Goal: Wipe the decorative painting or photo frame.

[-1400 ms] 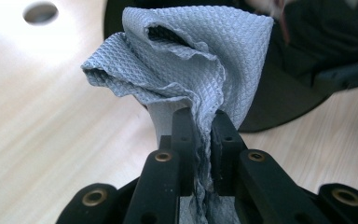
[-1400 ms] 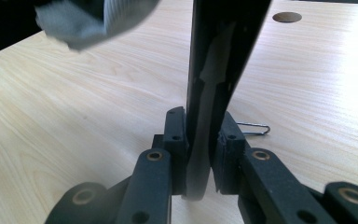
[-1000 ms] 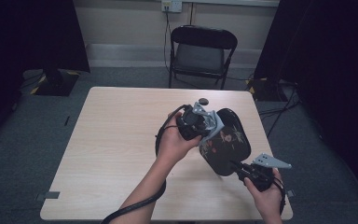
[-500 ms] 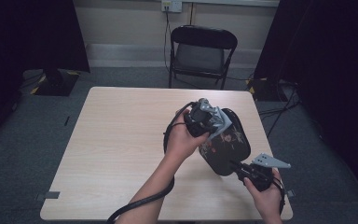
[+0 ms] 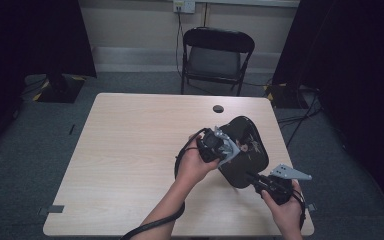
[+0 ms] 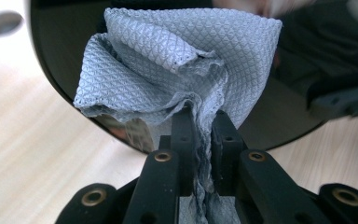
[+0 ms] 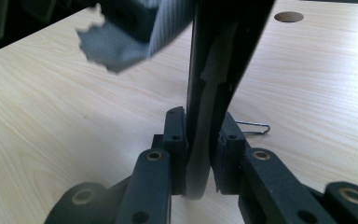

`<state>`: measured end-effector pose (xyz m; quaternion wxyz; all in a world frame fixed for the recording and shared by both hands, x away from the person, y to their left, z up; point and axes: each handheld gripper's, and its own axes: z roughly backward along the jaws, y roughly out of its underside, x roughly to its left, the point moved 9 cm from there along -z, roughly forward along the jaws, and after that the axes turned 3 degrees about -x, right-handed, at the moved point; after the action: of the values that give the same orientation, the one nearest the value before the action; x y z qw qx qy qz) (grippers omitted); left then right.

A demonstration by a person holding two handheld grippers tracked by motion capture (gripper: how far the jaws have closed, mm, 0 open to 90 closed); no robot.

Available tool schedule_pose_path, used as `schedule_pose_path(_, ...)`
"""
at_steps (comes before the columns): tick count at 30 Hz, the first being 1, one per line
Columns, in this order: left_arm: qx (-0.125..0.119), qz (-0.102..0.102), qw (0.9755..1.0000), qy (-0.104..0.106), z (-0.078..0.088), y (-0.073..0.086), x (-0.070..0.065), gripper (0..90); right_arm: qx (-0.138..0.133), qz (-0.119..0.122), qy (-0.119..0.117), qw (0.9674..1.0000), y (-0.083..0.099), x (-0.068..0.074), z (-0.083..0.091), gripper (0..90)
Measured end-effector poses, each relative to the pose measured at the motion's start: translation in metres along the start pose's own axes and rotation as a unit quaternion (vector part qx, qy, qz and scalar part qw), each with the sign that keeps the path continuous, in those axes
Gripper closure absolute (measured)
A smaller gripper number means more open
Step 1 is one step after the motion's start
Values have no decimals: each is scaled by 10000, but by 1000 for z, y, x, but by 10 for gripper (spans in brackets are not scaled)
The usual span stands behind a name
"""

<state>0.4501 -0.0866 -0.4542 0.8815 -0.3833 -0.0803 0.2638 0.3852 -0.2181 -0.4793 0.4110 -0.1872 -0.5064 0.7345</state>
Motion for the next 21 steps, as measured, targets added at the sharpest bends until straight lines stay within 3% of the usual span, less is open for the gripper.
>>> schedule_pose_path(10, 357, -5, 9993, 130, -24, 35, -7, 821, -8, 3, 3, 10000, 0, 0, 0, 782)
schedule_pose_path(21, 670, -14, 9976, 200, -38, 56, -11, 821, 6, 10, 10, 10000, 1, 0, 0, 781)
